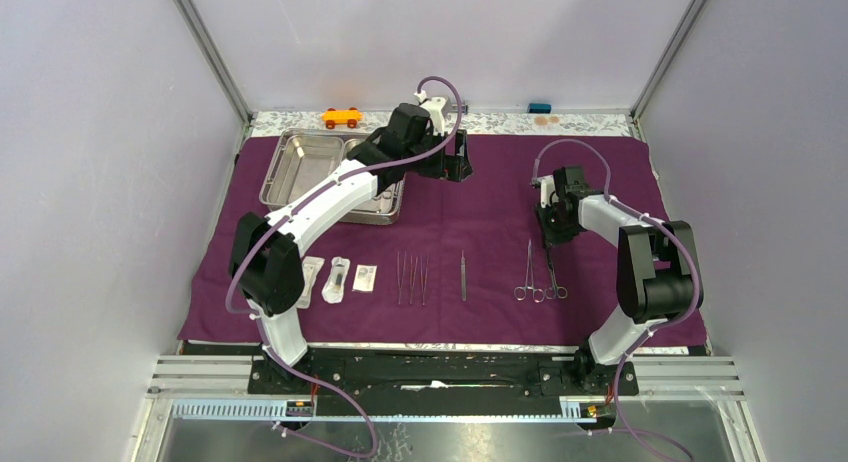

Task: Open and lay out the surgical kit
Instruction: Adjust the medical item in the surgical kit.

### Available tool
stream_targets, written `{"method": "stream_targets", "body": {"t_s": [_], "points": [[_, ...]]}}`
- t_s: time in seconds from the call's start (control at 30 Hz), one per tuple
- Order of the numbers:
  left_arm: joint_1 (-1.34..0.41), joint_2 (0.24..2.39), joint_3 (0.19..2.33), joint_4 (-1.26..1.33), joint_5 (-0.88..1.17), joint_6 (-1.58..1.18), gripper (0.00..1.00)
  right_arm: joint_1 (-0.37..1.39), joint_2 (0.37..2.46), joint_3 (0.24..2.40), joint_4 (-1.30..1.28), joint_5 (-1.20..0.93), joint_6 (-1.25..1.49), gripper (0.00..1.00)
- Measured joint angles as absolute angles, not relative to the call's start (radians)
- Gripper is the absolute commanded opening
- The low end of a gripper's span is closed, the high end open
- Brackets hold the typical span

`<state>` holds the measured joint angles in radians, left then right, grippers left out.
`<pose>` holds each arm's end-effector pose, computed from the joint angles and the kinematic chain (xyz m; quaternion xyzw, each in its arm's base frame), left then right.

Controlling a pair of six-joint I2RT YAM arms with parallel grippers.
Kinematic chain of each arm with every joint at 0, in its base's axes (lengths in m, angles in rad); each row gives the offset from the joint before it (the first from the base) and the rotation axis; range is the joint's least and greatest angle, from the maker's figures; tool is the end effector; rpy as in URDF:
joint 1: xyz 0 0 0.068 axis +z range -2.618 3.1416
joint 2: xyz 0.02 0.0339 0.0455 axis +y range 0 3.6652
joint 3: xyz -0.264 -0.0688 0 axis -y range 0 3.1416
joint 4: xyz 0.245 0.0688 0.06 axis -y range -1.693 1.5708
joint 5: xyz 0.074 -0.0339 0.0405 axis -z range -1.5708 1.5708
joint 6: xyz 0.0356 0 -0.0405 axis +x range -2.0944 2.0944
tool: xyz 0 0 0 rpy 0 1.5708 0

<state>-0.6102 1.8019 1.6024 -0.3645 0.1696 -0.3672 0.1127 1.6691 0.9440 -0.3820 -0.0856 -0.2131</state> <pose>0.3446 -0.2483 0.3224 0.1463 0.8614 -0.2912 0.3896 0.3157 0.0388 0.1607 -0.1674 0.9579 0.0301 0.2314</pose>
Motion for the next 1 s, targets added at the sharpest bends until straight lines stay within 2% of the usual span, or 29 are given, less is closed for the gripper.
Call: {"method": "stream_targets", "body": {"t_s": [0.63,0.73,1.0], "points": [[-0.603,1.800,1.596,-0.364,0.170,-0.367,0.96,0.113,1.642,0.943,-0.392,-0.042,-0.221,0.24],[-0.602,1.799,1.592,-0.364,0.168,-0.366,0.99,0.113,1.633,0.943,-0.398,-0.041,-0.222,0.26],[-0.575,1.744,1.547,-0.358,0.095,-0.306,0.98,0.113,1.583,0.949,-0.407,-0.074,-0.215,0.35]]}}
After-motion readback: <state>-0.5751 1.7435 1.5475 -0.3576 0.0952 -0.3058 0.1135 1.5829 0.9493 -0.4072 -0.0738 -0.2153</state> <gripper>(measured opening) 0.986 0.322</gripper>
